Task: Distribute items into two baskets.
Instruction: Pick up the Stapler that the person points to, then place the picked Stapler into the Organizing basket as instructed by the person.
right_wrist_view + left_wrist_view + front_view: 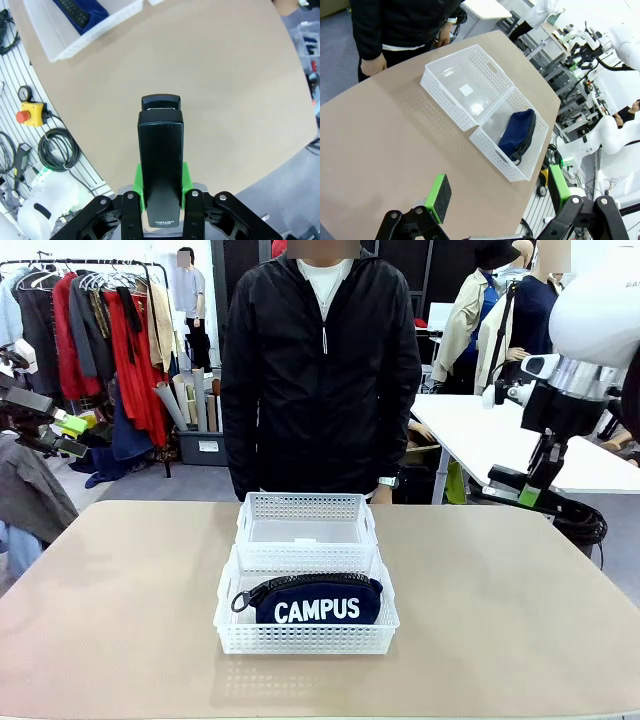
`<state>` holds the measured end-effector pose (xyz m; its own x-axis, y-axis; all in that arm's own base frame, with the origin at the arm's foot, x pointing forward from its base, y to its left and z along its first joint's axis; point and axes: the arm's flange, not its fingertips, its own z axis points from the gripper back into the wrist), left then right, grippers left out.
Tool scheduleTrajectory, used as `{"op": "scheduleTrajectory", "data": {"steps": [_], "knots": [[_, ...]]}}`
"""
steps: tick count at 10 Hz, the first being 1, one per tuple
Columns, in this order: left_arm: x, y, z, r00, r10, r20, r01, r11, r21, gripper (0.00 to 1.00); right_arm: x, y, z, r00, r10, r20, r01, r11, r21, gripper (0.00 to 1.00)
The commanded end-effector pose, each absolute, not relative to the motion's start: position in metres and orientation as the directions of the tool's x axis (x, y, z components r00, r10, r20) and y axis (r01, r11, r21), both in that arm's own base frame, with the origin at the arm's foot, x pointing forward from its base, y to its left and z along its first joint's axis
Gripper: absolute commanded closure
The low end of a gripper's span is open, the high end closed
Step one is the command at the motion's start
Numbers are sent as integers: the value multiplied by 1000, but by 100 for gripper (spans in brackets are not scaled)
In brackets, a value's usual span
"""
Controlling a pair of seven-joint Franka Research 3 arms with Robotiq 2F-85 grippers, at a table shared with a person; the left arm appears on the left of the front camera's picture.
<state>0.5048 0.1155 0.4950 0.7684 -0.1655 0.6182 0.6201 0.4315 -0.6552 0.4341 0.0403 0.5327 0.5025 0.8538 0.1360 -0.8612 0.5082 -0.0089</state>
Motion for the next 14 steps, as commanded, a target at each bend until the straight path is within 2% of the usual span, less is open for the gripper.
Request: {"op": "scheduleTrajectory", "data": {"steps": [1, 2, 14], "knots": [[504, 116, 496, 768, -163, 620, 620, 433, -654, 0, 432, 41, 538, 453, 872, 184, -890, 456, 30, 100], [504, 116, 496, 768, -163, 620, 620, 433, -654, 0, 434, 40, 533, 502, 854, 136, -861, 508, -9, 100], [504, 116, 496, 768, -163, 620, 620, 433, -654, 0, 434, 40, 533, 502, 854, 136, -861, 508, -9, 100]]}}
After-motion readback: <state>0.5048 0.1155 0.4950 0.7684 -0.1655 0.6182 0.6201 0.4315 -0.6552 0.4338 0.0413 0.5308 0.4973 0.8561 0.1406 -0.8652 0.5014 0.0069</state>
